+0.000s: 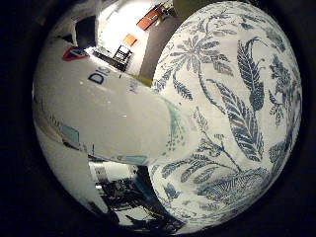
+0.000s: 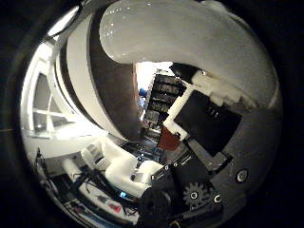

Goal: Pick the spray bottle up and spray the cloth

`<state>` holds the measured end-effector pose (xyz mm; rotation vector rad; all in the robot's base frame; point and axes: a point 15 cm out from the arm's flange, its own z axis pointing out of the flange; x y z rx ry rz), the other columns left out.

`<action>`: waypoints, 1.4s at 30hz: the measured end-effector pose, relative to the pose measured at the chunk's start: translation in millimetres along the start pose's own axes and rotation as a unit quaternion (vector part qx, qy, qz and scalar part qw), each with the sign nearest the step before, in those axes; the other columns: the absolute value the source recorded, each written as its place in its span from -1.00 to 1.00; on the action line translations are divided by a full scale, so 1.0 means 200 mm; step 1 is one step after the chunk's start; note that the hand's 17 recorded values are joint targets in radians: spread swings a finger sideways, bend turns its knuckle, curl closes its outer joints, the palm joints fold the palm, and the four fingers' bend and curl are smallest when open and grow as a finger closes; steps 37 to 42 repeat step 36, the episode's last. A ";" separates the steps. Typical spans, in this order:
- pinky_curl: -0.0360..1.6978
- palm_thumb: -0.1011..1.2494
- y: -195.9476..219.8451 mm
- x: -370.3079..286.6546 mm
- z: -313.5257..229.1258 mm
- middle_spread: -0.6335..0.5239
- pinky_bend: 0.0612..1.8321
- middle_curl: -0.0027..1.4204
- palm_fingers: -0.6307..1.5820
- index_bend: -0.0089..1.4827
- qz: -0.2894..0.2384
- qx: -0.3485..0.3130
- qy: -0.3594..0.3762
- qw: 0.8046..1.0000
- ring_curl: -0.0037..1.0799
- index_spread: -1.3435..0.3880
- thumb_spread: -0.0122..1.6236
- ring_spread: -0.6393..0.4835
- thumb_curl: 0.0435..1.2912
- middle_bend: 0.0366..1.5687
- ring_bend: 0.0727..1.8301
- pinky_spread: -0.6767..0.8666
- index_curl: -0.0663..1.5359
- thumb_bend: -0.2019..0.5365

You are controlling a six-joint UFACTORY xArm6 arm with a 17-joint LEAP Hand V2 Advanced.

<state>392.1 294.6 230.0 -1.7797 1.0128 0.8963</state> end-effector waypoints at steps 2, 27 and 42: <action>0.15 0.45 0.00 0.00 0.00 -0.07 0.14 -0.22 0.39 -0.17 -0.001 -0.002 0.000 1.000 0.01 0.23 -0.15 -0.20 0.09 0.43 0.39 -0.59 -0.04 -0.55; -0.39 0.31 -0.02 0.02 -0.36 0.13 -0.53 -0.48 -0.31 -0.75 -0.031 0.004 0.066 0.997 -0.42 0.25 0.23 0.18 -0.27 -0.52 -0.40 0.34 -0.38 -0.52; -0.48 0.31 -0.01 -0.08 -0.61 0.13 -0.57 -0.48 -0.25 -0.77 -0.045 0.029 0.072 0.996 -0.44 0.26 0.22 0.20 -0.30 -0.59 -0.47 0.36 -0.46 -0.52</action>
